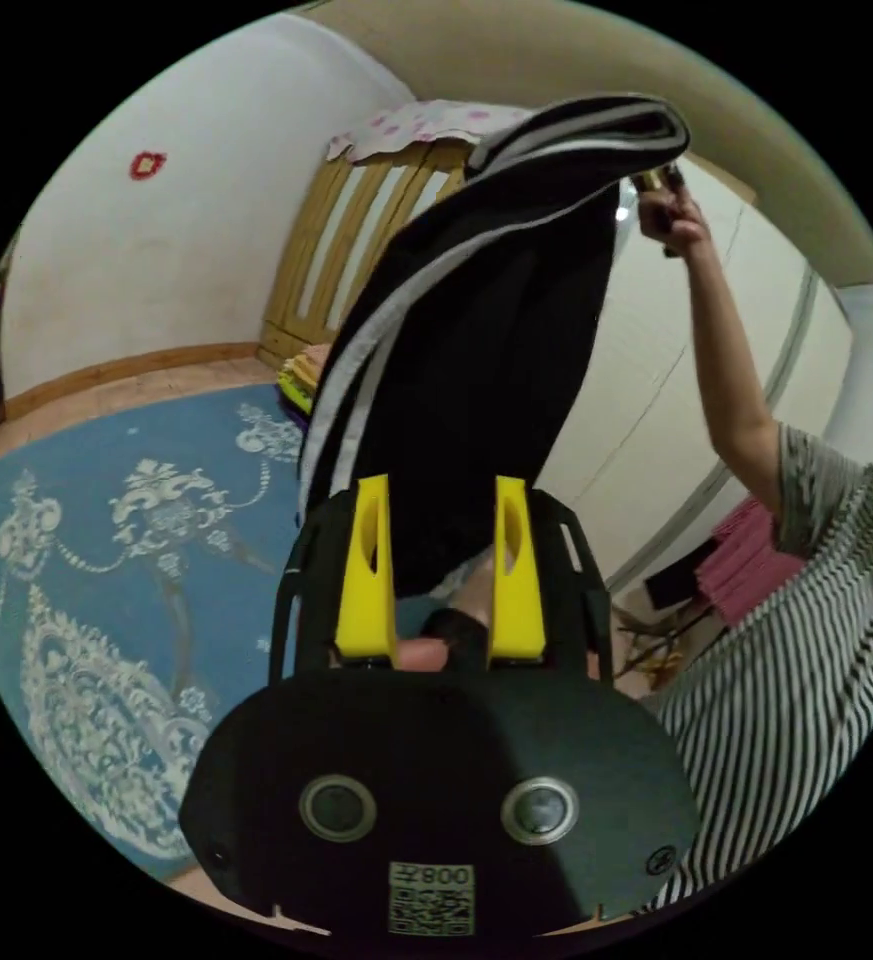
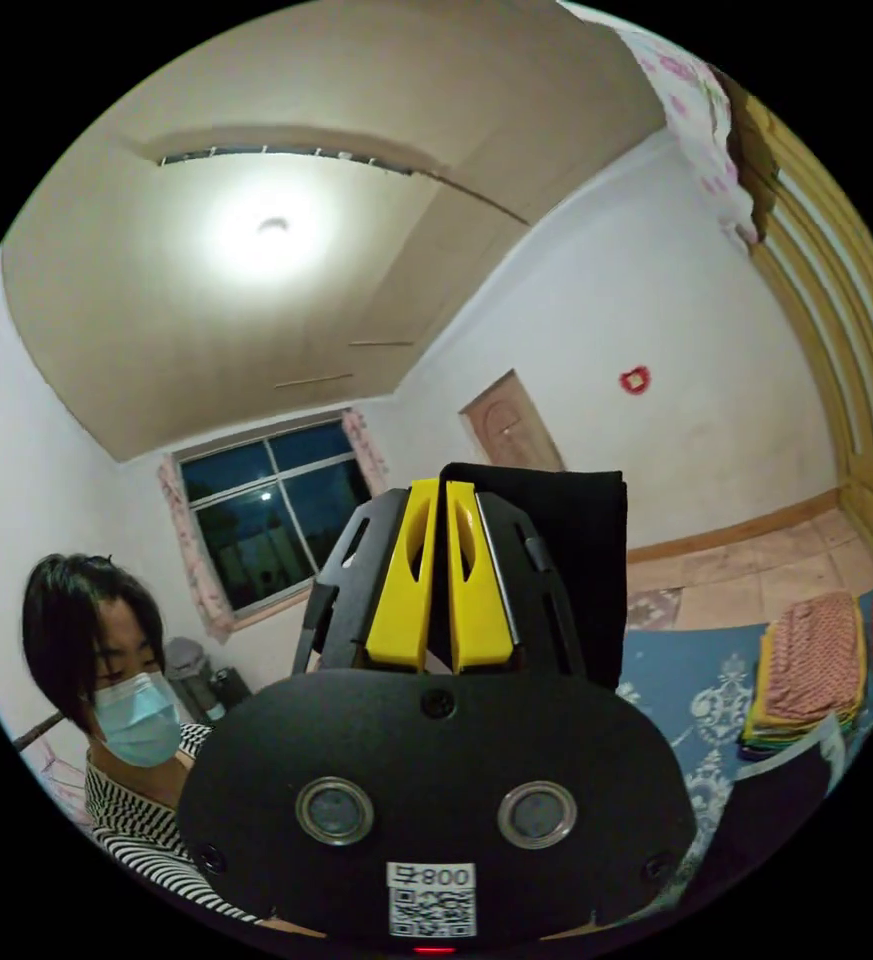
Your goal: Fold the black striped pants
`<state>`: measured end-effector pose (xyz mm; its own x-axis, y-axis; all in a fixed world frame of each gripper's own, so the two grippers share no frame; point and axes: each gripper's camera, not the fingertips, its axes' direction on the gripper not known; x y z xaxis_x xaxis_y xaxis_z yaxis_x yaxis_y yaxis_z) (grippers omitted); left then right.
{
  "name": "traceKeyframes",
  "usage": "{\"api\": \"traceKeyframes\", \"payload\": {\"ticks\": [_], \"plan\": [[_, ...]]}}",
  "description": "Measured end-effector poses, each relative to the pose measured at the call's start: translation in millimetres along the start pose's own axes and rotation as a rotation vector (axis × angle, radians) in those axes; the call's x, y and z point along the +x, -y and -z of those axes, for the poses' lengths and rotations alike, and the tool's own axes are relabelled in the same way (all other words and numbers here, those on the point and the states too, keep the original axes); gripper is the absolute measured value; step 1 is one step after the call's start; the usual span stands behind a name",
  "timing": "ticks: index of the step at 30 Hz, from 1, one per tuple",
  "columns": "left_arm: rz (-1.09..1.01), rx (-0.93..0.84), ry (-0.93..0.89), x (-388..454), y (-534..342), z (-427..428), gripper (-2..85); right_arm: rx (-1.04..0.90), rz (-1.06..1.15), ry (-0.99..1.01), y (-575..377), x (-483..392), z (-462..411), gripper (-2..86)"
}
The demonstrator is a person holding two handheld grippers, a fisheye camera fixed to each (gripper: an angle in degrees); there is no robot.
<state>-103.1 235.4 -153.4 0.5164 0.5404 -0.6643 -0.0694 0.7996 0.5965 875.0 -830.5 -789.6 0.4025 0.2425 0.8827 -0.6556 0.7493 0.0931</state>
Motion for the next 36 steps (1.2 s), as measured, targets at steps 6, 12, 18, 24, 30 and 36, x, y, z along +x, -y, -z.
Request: {"api": "traceKeyframes", "payload": {"ticks": [6,12,18,24,30,36], "plan": [[0.225,0.066,0.145,-35,-69,110,5.5,-0.135,-0.061,0.117,-76,-11,-154,5.3],[0.310,0.186,0.275,-53,-125,205,10.1,-0.259,-0.077,0.184,-139,-11,-290,5.4],[0.374,0.093,0.229,-84,-141,237,10.0,-0.328,-0.071,0.193,-199,0,-390,4.3],[0.402,0.069,0.183,-108,-149,279,3.3,-0.325,-0.103,0.154,-254,41,-455,2.6],[0.414,0.078,0.262,-128,-165,340,1.4,-0.300,-0.170,0.146,-309,108,-501,1.0],[0.425,0.216,0.445,-169,-155,444,0.9,-0.252,-0.217,0.119,-349,188,-531,0.5]]}}
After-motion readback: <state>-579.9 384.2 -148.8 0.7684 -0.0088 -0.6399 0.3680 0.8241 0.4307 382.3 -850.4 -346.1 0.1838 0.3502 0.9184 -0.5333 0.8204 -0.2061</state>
